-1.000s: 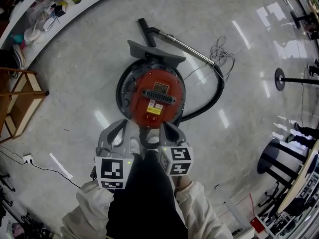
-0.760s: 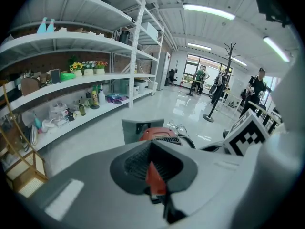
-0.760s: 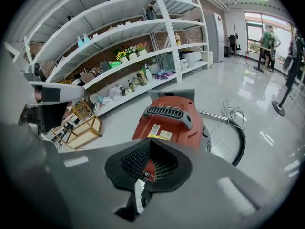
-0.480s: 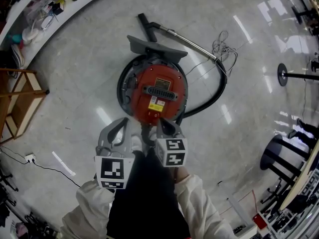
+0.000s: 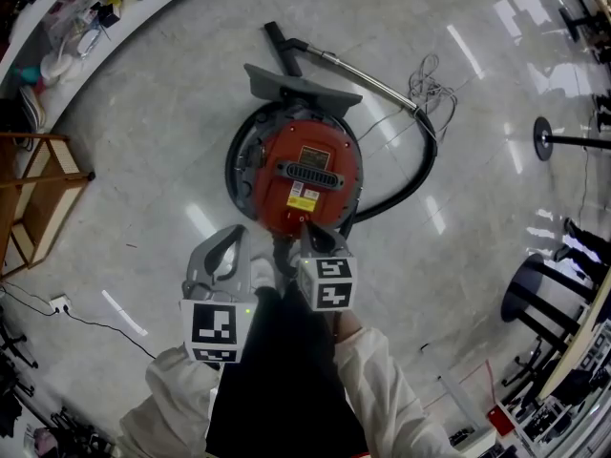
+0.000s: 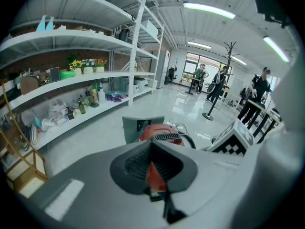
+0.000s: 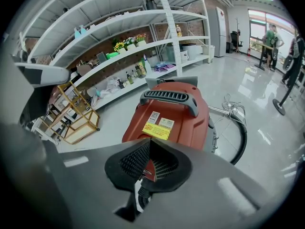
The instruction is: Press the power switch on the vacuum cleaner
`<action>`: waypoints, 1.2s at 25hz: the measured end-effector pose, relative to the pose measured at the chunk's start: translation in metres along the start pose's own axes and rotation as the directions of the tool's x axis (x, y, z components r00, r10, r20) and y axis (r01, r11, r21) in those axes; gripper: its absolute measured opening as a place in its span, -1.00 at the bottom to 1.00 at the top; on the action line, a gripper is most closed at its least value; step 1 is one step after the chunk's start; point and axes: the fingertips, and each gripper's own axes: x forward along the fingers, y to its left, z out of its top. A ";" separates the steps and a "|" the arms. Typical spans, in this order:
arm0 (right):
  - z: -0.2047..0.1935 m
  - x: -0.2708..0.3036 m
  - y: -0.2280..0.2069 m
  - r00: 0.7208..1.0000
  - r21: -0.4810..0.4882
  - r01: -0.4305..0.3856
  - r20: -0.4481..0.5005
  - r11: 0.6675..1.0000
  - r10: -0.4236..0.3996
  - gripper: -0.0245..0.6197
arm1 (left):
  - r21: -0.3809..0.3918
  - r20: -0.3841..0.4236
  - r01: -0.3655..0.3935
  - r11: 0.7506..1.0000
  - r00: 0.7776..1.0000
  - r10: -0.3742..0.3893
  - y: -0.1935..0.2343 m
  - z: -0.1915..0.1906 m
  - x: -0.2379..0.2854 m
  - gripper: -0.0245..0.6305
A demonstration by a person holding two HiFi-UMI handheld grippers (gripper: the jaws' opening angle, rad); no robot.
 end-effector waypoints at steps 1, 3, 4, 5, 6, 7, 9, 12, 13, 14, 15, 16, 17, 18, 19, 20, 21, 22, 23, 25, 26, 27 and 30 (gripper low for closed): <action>-0.001 0.001 0.000 1.000 -0.001 0.000 -0.002 1.000 0.000 -0.92 | 0.000 -0.001 0.000 1.000 1.000 0.000 0.000 0.000 0.000 -0.93; -0.002 0.003 0.000 1.000 0.001 0.001 -0.006 1.000 -0.001 -0.92 | -0.002 -0.003 0.001 1.000 1.000 -0.001 0.001 -0.001 -0.001 -0.93; -0.002 0.003 0.000 1.000 0.001 0.002 -0.007 1.000 -0.002 -0.92 | -0.002 -0.004 0.001 1.000 1.000 -0.001 0.000 -0.001 -0.001 -0.93; -0.003 0.004 0.000 1.000 0.001 0.003 -0.010 1.000 -0.003 -0.92 | -0.001 -0.004 0.002 1.000 1.000 -0.002 0.000 -0.001 -0.001 -0.93; -0.003 0.006 -0.001 1.000 0.000 0.005 -0.013 1.000 -0.005 -0.92 | 0.001 -0.004 0.004 1.000 1.000 -0.004 0.000 -0.001 -0.001 -0.93; -0.004 0.007 -0.001 1.000 -0.001 0.007 -0.016 1.000 -0.007 -0.92 | 0.003 -0.004 0.005 1.000 1.000 -0.005 0.001 -0.001 -0.001 -0.93; -0.006 0.009 -0.003 1.000 -0.003 0.011 -0.023 1.000 -0.011 -0.92 | 0.005 -0.007 0.005 1.000 1.000 -0.005 0.001 -0.001 -0.001 -0.93; -0.009 0.010 -0.005 0.999 -0.004 0.018 -0.029 1.000 -0.018 -0.92 | 0.000 -0.008 0.002 1.000 1.000 -0.002 0.003 -0.002 0.000 -0.93; -0.008 0.010 -0.004 0.999 -0.002 0.016 -0.029 1.000 -0.016 -0.92 | -0.001 -0.007 0.001 1.000 1.000 -0.001 0.003 -0.001 0.000 -0.93; -0.008 0.010 -0.003 0.999 -0.001 0.013 -0.029 1.000 -0.013 -0.92 | -0.002 -0.006 0.001 1.000 1.000 -0.001 0.004 -0.001 0.000 -0.93; -0.007 0.010 -0.003 1.000 0.000 0.011 -0.029 1.000 -0.011 -0.92 | -0.002 -0.004 0.001 1.000 1.000 -0.001 0.004 -0.001 0.000 -0.93; -0.007 0.010 -0.003 1.000 0.002 0.010 -0.029 1.000 -0.010 -0.92 | -0.002 -0.004 0.001 1.000 1.000 -0.001 0.004 0.000 0.000 -0.93; -0.007 0.010 -0.003 1.000 0.002 0.010 -0.030 1.000 -0.009 -0.92 | -0.002 -0.004 0.001 1.000 1.000 -0.001 0.004 0.000 0.001 -0.93; -0.007 0.010 -0.003 0.999 0.002 0.009 -0.031 1.000 -0.009 -0.92 | -0.003 -0.006 0.001 1.000 1.000 -0.001 0.004 0.000 0.001 -0.93; -0.008 0.010 -0.002 0.999 0.001 0.008 -0.033 1.000 -0.008 -0.92 | -0.004 -0.006 0.000 1.000 1.000 0.000 0.004 0.000 0.001 -0.93; -0.008 0.010 -0.002 0.999 0.000 0.007 -0.034 1.000 -0.007 -0.92 | -0.006 -0.007 0.000 1.000 1.000 0.000 0.004 0.000 0.002 -0.93; -0.008 0.010 -0.002 0.999 0.000 0.005 -0.034 1.000 -0.005 -0.92 | -0.006 -0.007 0.001 1.000 1.000 -0.001 0.003 0.000 0.002 -0.93; -0.009 0.010 -0.002 0.999 -0.001 0.005 -0.033 1.000 -0.005 -0.92 | -0.005 -0.007 0.001 1.000 1.000 -0.001 0.003 0.000 0.003 -0.93; -0.009 0.010 -0.002 0.999 -0.001 0.005 -0.032 1.000 -0.005 -0.92 | -0.005 -0.006 0.002 1.000 1.000 -0.002 0.002 0.000 0.004 -0.93; -0.009 0.011 -0.002 0.999 0.000 0.009 -0.032 1.000 -0.009 -0.92 | -0.005 -0.006 0.004 1.000 1.000 -0.004 0.001 0.000 0.005 -0.93; -0.009 0.011 -0.002 0.999 -0.001 0.011 -0.035 1.000 -0.011 -0.92 | -0.006 -0.007 0.004 1.000 1.000 -0.004 0.000 0.000 0.005 -0.93; -0.010 0.012 -0.003 0.999 -0.002 0.012 -0.037 1.000 -0.012 -0.92 | -0.007 -0.007 0.005 1.000 1.000 -0.005 -0.001 0.000 0.005 -0.93; -0.011 0.012 -0.004 0.999 -0.002 0.010 -0.040 1.000 -0.010 -0.92 | -0.008 -0.010 0.009 1.000 1.000 -0.010 -0.003 -0.001 0.006 -0.93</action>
